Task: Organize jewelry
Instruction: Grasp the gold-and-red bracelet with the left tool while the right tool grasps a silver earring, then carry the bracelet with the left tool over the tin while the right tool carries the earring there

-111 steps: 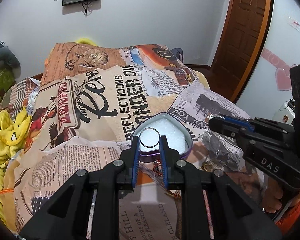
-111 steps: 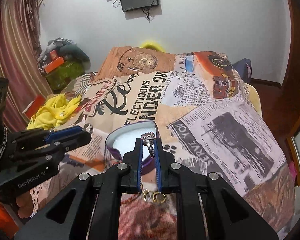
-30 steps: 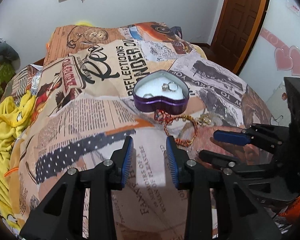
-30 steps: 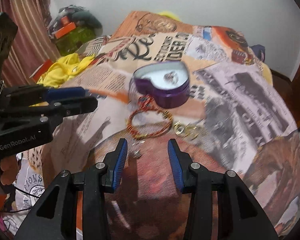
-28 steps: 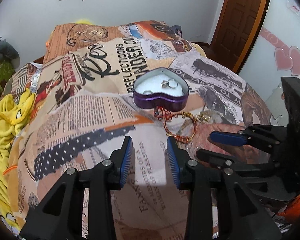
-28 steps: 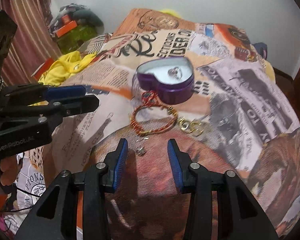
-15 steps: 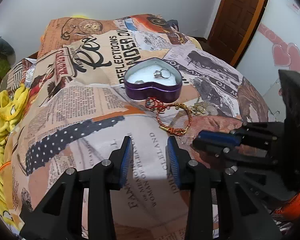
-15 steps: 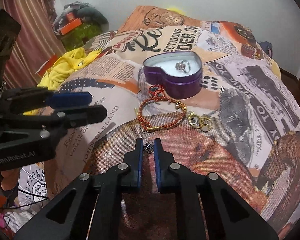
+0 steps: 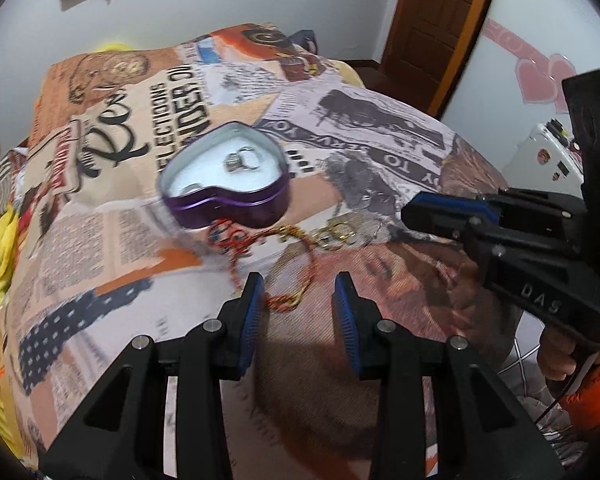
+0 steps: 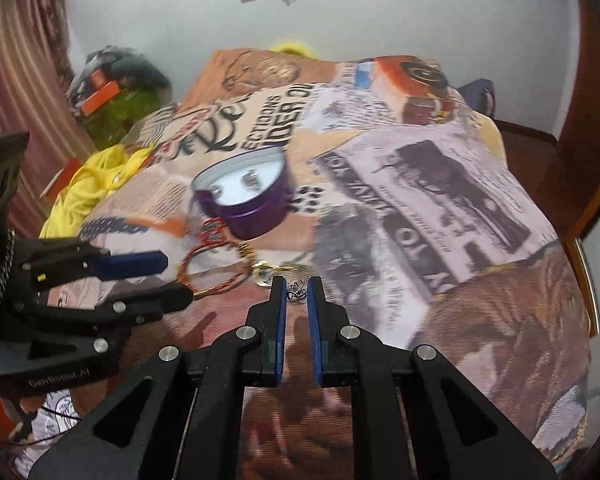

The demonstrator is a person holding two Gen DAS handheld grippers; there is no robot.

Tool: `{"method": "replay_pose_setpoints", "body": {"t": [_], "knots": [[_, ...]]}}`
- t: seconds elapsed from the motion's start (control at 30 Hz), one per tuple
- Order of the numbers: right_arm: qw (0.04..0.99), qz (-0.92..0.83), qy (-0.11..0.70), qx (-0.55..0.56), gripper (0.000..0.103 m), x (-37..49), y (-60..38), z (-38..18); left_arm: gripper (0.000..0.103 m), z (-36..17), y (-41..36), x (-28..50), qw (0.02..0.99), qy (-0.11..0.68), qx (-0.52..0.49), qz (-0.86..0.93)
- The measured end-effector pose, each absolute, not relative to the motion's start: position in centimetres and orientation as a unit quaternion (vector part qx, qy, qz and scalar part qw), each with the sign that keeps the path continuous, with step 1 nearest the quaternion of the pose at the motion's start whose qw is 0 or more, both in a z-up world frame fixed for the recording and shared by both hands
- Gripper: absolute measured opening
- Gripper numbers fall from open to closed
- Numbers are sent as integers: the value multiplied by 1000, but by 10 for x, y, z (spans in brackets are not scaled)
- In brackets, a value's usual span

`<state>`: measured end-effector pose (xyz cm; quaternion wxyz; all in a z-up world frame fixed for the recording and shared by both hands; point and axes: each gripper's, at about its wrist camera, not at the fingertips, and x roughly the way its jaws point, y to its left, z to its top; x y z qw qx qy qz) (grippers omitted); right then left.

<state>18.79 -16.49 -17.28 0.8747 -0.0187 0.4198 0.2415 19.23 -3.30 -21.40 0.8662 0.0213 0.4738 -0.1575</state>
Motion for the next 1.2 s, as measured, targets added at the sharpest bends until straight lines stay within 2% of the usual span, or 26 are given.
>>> {"method": "replay_pose_setpoints", "body": {"t": [0.17,0.4,0.53,1.2], "knots": [[878,233,419,-5,9,192,-178,-171,35,-226,-36,206,856,489,2,-167],[875,238,421,-2,9,193,-177,-173,11,-240,-37,214,848,503,-18,-170],[874,243,420,-5,9,192,-174,-172,3,-240,-42,212,848,499,-13,-175],[888,250,385,-8,9,192,-164,-143,1,-170,-2,187,898,415,-41,-139]]}}
